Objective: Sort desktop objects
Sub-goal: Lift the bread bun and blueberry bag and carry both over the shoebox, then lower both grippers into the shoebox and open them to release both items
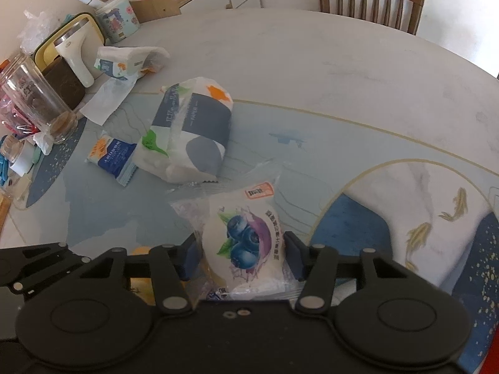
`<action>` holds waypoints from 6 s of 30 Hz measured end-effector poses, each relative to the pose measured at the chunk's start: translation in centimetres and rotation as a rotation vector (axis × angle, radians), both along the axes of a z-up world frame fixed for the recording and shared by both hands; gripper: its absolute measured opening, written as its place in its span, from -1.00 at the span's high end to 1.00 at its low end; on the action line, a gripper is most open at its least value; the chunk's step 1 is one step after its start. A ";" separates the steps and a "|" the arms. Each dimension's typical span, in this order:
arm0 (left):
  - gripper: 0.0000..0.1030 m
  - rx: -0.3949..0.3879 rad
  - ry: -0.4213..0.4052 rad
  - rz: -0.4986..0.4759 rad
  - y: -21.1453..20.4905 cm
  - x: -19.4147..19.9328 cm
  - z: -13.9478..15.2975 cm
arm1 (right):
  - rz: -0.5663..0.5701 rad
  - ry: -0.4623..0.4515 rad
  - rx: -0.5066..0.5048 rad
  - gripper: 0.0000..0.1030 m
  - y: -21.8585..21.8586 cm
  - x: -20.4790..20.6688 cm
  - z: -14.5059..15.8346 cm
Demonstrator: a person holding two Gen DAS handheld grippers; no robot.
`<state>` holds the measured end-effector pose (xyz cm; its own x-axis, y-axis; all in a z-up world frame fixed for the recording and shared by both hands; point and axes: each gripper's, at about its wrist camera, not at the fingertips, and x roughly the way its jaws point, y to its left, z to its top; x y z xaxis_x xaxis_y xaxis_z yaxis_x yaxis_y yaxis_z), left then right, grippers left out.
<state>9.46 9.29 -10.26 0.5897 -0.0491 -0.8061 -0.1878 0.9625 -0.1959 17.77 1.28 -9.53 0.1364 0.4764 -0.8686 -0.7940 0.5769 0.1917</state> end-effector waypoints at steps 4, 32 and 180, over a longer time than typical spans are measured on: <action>-0.03 0.003 -0.008 -0.005 -0.2 -0.3 0.3 | -0.015 0.003 0.004 -0.03 -1.0 0.2 0.2; -0.02 0.016 -0.083 -0.106 -4.4 -1.3 5.7 | -0.125 -0.004 0.087 -0.03 -9.9 -1.5 5.9; -0.03 0.222 0.117 -0.629 -36.4 29.5 2.3 | -0.239 -0.012 -0.024 -0.03 -34.9 16.6 2.2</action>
<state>38.93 -27.16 -7.94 0.4112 -0.1807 -0.8935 0.4136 0.9104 0.0062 34.35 -33.58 -7.38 0.2531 0.4082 -0.8771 -0.6367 0.7529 0.1666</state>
